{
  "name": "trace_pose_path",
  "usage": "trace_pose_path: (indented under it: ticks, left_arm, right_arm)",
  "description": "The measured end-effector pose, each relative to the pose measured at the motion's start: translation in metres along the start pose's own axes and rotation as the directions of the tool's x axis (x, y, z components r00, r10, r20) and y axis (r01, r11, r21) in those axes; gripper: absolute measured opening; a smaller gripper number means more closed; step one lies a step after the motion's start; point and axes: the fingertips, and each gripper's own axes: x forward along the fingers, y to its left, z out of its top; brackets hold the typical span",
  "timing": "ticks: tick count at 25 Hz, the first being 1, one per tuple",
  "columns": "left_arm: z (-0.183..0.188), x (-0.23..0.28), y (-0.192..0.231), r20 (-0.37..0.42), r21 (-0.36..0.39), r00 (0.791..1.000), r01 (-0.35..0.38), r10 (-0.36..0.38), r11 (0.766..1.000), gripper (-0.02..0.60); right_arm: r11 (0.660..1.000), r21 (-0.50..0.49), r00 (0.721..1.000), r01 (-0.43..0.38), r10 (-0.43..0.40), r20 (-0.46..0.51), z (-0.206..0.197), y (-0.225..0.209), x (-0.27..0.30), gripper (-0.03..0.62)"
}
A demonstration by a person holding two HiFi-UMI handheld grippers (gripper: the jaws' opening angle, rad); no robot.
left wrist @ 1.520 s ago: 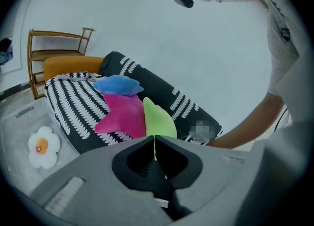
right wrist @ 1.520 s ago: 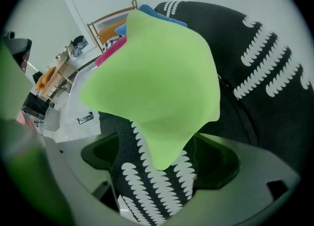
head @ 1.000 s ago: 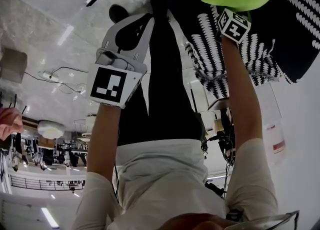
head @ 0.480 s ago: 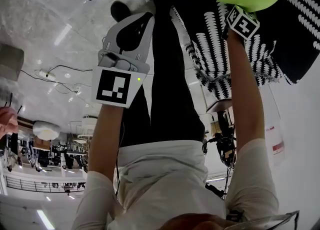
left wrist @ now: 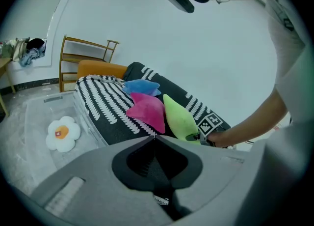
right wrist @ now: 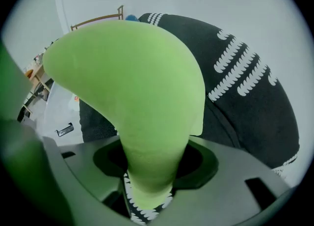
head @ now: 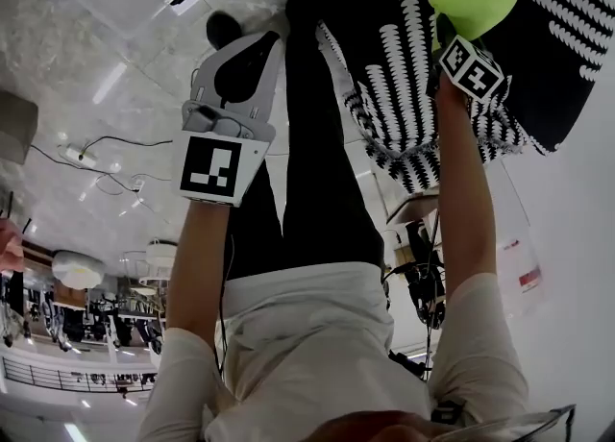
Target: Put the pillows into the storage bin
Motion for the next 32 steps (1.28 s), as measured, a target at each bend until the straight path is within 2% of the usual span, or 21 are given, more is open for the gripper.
trace_pose_path:
  ticks: [6,9,18,23,32]
  left_arm:
    - [0.014,-0.018,-0.01,0.009,0.027,1.0,0.01,-0.01,1.0,0.018]
    - [0.026,-0.024,-0.011,0.021,0.065,1.0,0.006,-0.007,0.998,0.018]
    - [0.061,-0.044,-0.023,0.026,0.159,1.0,0.008,-0.012,0.987,0.018]
    - [0.07,-0.056,-0.014,0.048,0.175,0.999,-0.012,0.004,0.984,0.018]
    - [0.07,-0.092,0.013,0.09,0.144,0.995,-0.063,0.05,0.988,0.018]
  right_arm:
    - [0.998,0.014,0.998,-0.06,0.06,0.008,0.003,-0.001,-0.036,0.23]
    - [0.996,0.012,0.996,-0.085,0.085,0.02,0.007,0.001,-0.056,0.23]
    - [0.988,-0.099,0.988,-0.116,0.124,0.086,0.042,0.007,-0.121,0.232]
    - [0.971,-0.136,0.968,-0.195,0.213,0.131,0.071,0.045,-0.133,0.232]
    - [0.905,-0.278,0.908,-0.321,0.378,0.183,0.125,0.149,-0.17,0.233]
